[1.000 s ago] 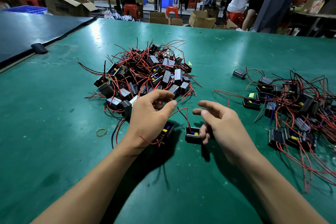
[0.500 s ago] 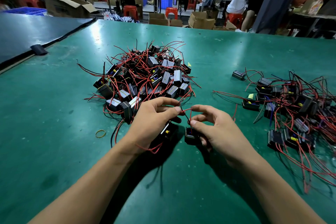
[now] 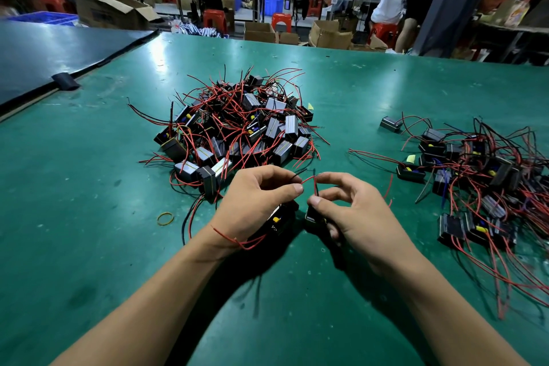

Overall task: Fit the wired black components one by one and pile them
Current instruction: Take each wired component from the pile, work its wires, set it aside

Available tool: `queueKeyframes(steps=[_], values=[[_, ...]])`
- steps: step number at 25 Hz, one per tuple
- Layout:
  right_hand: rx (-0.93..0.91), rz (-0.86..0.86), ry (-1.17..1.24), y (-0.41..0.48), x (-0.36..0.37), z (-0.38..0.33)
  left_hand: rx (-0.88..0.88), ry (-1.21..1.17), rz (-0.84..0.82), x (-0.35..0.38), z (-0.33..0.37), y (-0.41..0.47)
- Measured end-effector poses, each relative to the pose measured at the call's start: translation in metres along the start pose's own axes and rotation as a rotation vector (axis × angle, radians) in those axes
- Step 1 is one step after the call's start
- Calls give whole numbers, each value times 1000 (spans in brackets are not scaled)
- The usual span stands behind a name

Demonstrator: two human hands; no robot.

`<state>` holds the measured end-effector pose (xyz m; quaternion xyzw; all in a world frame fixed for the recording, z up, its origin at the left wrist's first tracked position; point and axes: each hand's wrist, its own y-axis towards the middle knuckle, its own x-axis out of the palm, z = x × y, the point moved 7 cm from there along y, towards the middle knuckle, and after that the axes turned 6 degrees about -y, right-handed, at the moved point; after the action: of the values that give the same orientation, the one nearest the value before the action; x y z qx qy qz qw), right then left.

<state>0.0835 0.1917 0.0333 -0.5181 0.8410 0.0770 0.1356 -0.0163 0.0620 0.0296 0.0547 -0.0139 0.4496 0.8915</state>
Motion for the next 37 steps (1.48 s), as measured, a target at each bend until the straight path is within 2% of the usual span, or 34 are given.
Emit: queueKeyframes(steps=[9,14,22,29,37], values=[[84,71,196,3,-3,11,16,-7,-21,2,2,-1],[61,32,79,1,1,5,27,14,-15,4,2,0],[73,96,124,1,-4,5,14,18,-38,5,1,-1],[80,-44,80,1,4,4,14,5,-26,5,1,-1],[125,-84,132,0,7,4,-2,-30,-47,5,0,0]])
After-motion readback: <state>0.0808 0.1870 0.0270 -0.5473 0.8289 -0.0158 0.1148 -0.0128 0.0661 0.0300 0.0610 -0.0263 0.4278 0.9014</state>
